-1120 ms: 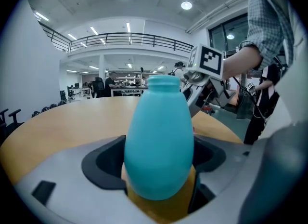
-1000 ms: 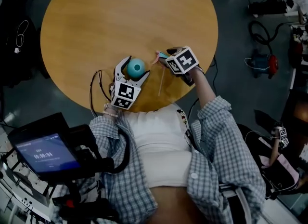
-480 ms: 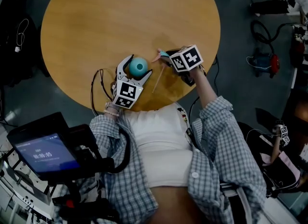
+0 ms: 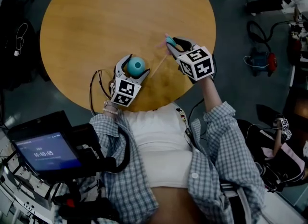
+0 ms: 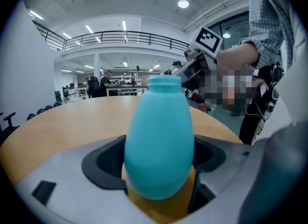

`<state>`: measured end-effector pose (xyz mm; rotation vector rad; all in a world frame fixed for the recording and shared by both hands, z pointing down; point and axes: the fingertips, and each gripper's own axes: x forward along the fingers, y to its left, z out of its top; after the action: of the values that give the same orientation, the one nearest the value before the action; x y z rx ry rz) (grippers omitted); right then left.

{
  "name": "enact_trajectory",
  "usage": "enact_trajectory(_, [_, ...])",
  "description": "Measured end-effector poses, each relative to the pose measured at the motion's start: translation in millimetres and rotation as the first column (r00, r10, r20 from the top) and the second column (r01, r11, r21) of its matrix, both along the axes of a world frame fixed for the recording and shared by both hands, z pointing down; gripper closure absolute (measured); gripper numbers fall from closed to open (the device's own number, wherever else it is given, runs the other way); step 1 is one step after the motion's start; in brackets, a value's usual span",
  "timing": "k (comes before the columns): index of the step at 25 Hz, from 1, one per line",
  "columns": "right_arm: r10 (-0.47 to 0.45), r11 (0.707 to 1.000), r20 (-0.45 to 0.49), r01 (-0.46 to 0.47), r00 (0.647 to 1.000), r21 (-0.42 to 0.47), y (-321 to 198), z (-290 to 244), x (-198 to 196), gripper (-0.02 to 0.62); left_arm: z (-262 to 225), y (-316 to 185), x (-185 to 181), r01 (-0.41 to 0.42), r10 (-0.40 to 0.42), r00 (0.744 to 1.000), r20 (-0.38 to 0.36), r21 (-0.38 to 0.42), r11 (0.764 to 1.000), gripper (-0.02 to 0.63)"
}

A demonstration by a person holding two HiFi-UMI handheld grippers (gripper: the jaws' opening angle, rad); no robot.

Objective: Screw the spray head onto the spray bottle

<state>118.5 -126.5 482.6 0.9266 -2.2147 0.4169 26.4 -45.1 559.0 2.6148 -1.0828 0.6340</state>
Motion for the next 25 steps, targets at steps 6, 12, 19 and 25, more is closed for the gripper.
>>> enact_trajectory(6, [-0.064,0.918,0.006,0.057,0.998,0.393,-24.4,-136.2,-19.0,0.483,0.9,-12.1,3.1,-0.004,0.004,1.0,-0.007,-0.01,1.0,0.196])
enact_trajectory(12, [-0.18,0.801,0.053,0.115,0.982,0.588,-6.4,-230.1,-62.2,0.483,4.1,-16.9,3.7,-0.001,0.001,1.0,0.003,-0.03,1.0,0.196])
enact_trajectory(19, [-0.256,0.797,-0.107,0.272,0.961,0.539,16.7,-188.7,-97.3,0.483,4.0,-21.3,2.5,0.003,-0.004,1.0,-0.007,-0.024,1.0,0.196])
enact_trajectory(25, [-0.291,0.746,-0.181,0.341,0.939,0.572,41.0,-138.6,-122.4,0.483,4.9,-18.8,2.5,0.004,-0.004,1.0,-0.011,-0.026,1.0,0.196])
